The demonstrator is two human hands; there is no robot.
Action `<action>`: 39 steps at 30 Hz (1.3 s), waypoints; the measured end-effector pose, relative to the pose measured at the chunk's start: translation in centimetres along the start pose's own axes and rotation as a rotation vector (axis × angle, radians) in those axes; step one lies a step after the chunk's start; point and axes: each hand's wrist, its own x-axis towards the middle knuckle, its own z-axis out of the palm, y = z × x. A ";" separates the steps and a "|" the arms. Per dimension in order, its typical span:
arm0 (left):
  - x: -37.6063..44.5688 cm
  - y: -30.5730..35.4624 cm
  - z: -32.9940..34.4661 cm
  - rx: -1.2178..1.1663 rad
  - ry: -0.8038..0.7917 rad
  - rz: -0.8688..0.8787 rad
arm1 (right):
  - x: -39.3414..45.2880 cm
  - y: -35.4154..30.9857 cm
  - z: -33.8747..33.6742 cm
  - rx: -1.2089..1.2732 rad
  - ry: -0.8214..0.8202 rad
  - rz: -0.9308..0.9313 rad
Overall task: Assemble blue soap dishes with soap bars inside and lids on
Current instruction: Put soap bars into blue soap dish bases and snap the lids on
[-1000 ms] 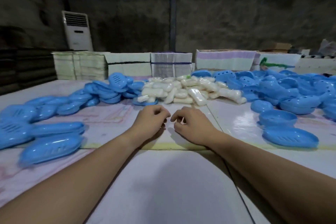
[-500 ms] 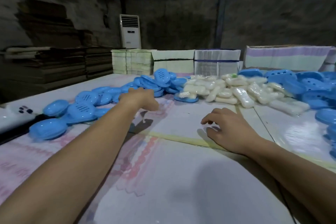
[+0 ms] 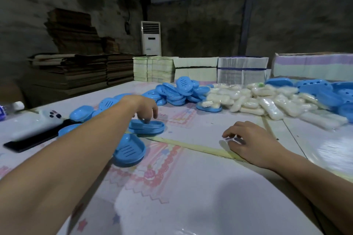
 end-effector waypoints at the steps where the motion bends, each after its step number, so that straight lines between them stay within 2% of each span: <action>1: -0.1 0.1 0.2 0.000 0.019 -0.025 | 0.0 0.0 0.0 0.003 -0.002 0.002; 5: -0.5 0.0 0.5 -0.031 -0.009 -0.140 | 0.0 0.2 0.0 -0.001 -0.009 0.002; 7: -0.5 -0.2 0.8 -0.080 0.027 -0.153 | 0.0 0.2 0.1 0.005 -0.011 0.009; 11: -0.3 0.4 0.7 -0.250 0.238 -0.097 | 0.1 0.4 0.1 0.022 -0.018 0.024; 16: -0.7 2.0 -0.5 -0.348 0.396 -0.016 | 0.1 0.4 -0.1 0.052 -0.024 0.066; 19: -1.3 4.1 -1.4 -0.486 0.656 0.055 | 0.1 0.9 -0.4 0.091 0.075 0.146; 20: -1.6 5.3 -1.5 -0.576 0.691 0.109 | 0.2 1.3 -0.7 0.104 0.140 0.197; 22: -2.5 8.6 -1.1 -0.733 0.648 0.272 | 0.3 2.7 -1.4 0.122 0.275 0.331; 25: -3.2 14.1 1.0 -0.842 0.481 0.473 | -0.1 5.4 -2.2 0.128 0.394 0.544; 28: -2.7 17.5 3.7 -0.950 0.442 0.545 | -0.1 7.9 -2.0 0.055 0.299 0.707; 30: -2.2 18.1 4.9 -1.031 0.431 0.569 | 0.6 9.3 -1.9 -0.073 0.204 0.751; 35: -1.4 16.9 5.9 -1.005 0.170 0.752 | 3.6 12.0 -1.1 -0.208 0.165 0.834; 37: -1.2 16.7 6.1 -0.892 0.186 0.792 | 4.7 13.0 -0.4 -0.264 0.125 0.833; 39: -0.9 16.8 6.3 -0.886 0.214 0.804 | 5.6 13.9 -0.1 -0.305 0.113 0.822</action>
